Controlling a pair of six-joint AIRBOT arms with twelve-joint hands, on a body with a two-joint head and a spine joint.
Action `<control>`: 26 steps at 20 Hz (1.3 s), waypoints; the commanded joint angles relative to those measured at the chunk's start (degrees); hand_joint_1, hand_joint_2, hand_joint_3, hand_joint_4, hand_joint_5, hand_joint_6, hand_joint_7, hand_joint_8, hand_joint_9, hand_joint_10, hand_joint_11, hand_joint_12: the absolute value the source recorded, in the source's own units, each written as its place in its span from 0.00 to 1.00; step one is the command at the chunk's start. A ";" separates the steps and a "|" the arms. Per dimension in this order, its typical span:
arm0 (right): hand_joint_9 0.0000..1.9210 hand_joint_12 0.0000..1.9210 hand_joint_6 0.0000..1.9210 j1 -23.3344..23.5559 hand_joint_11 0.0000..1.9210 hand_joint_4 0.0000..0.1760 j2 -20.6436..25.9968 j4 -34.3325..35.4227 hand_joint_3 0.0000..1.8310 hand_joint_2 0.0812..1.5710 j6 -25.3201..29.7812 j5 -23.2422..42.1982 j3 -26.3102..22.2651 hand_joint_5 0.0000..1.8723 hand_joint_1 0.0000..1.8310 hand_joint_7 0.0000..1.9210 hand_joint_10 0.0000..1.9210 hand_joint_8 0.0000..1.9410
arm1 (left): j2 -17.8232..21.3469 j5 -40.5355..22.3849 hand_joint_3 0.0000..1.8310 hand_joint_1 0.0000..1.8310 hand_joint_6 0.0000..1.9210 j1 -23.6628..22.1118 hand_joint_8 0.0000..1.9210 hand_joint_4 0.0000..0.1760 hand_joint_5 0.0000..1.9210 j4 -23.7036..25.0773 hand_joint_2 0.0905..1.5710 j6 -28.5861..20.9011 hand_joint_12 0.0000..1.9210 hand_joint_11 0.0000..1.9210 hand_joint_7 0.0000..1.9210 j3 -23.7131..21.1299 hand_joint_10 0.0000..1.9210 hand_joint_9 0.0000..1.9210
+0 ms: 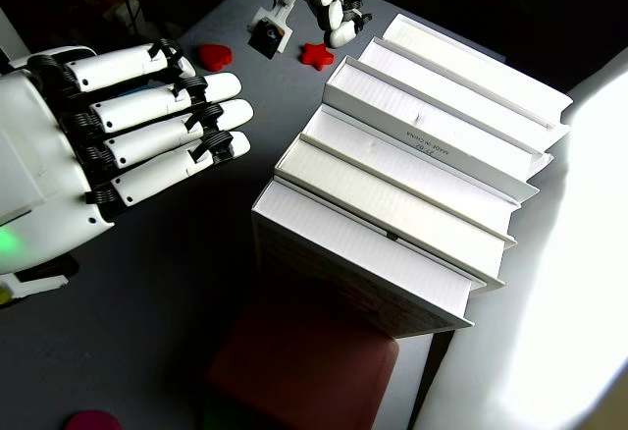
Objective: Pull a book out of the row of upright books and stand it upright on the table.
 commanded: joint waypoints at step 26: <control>0.05 0.93 0.00 12.41 0.00 0.35 -1.42 -2.88 0.00 0.63 0.00 -7.00 6.55 0.24 0.55 0.14 0.40 0.00 | 1.58 -8.49 0.00 0.60 0.00 1.79 0.01 0.00 0.28 -9.17 0.57 -0.54 0.88 0.00 0.26 -0.48 0.01 0.30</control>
